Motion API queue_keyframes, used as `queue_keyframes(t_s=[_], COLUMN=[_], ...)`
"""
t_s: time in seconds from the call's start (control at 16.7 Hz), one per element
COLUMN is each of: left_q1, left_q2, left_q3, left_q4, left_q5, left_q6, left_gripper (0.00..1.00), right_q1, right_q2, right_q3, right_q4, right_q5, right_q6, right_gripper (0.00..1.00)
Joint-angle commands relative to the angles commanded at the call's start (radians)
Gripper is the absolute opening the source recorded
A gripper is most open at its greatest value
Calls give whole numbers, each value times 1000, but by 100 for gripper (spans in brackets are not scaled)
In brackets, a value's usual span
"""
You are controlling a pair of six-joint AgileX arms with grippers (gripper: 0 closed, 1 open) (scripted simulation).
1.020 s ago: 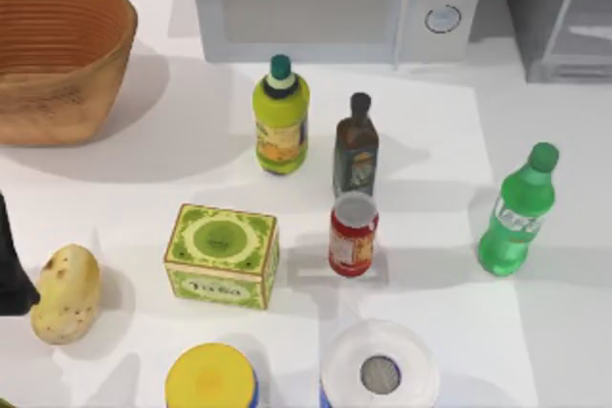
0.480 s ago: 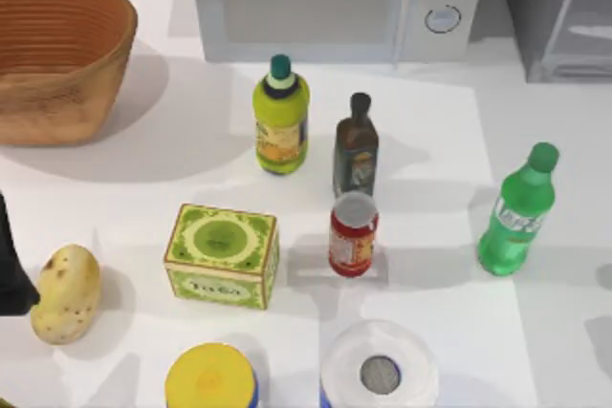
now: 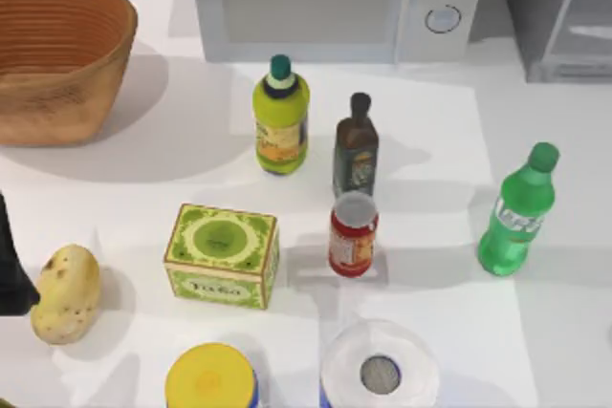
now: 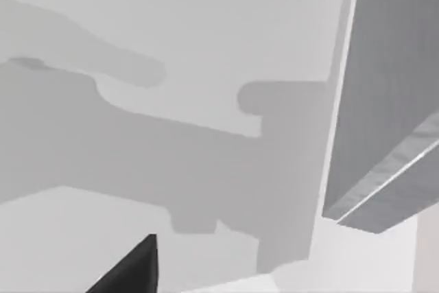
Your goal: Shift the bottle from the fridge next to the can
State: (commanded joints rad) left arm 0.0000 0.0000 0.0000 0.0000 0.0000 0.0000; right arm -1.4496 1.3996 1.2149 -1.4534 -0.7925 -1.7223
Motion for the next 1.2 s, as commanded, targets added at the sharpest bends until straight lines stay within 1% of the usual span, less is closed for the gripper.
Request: queue_keyframes(t_s=[0.12,0.24,0.36,0.48,0.9,1.02,1.2], left_q1=[0,0,0,0,0,0,0], left_q2=[0,0,0,0,0,0,0], left_q3=[0,0,0,0,0,0,0], left_q4=[0,0,0,0,0,0,0], left_q5=[0,0,0,0,0,0,0], left_q6=[0,0,0,0,0,0,0], left_gripper=[100,100,100,100,100,100,100], right_q1=[-143,-252,-324,-357,-348,-311,-206], right_q2=[165,289,373,418,423,425,430], right_q3=[46,82,108,123,122,120,117], right_q4=[-13,-24,-34,-42,-30,17,157], right_q5=[-58,-103,-134,-151,-151,-146,-126], right_q6=[-141,-242,-304,-334,-324,-272,-115], right_gripper=[100,100,100,100,100,100,100])
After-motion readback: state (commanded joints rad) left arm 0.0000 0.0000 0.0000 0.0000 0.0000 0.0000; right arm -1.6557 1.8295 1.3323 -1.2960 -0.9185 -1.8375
